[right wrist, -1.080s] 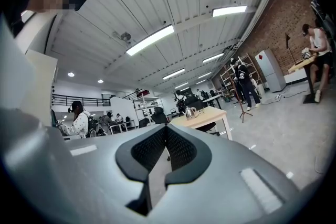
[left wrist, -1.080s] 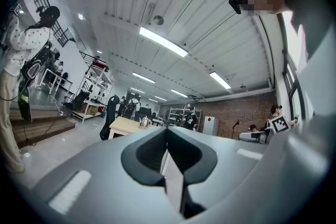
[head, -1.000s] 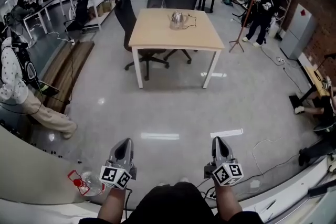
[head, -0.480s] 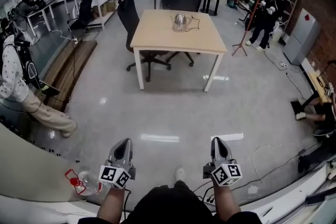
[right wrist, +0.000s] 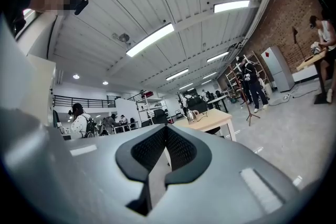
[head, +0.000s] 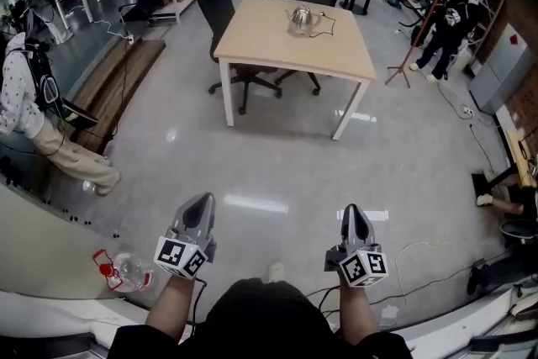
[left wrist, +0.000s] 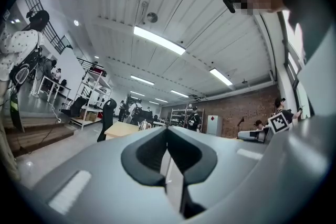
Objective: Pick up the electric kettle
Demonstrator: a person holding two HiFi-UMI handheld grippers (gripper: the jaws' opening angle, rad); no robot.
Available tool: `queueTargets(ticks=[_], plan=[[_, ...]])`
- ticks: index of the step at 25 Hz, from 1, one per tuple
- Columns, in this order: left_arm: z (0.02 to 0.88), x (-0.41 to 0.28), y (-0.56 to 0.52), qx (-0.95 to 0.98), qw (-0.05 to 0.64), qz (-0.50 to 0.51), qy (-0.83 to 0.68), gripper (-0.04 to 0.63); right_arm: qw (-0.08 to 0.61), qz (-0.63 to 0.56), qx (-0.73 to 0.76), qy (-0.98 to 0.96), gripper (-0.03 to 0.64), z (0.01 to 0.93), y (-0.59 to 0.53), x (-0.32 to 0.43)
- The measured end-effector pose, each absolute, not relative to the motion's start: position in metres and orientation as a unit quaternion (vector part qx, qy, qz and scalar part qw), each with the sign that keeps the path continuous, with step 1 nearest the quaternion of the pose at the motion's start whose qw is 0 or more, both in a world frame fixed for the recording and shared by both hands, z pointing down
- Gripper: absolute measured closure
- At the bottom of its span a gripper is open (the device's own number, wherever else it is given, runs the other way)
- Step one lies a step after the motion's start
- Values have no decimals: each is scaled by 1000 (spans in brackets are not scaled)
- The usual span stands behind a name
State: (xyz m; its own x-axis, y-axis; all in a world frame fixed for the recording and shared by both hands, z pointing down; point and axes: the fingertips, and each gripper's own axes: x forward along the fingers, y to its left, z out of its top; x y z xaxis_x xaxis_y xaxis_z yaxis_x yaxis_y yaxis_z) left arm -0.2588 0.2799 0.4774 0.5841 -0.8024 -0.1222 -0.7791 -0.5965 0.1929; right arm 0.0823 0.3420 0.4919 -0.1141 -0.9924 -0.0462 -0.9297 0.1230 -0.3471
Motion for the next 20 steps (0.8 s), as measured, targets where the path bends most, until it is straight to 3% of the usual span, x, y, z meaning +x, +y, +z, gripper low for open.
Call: queueTargets(ticks=[20], plan=[[489,-176,218,889,74,-76,-445,595,106,-132,-636,753,615,508,275,149]])
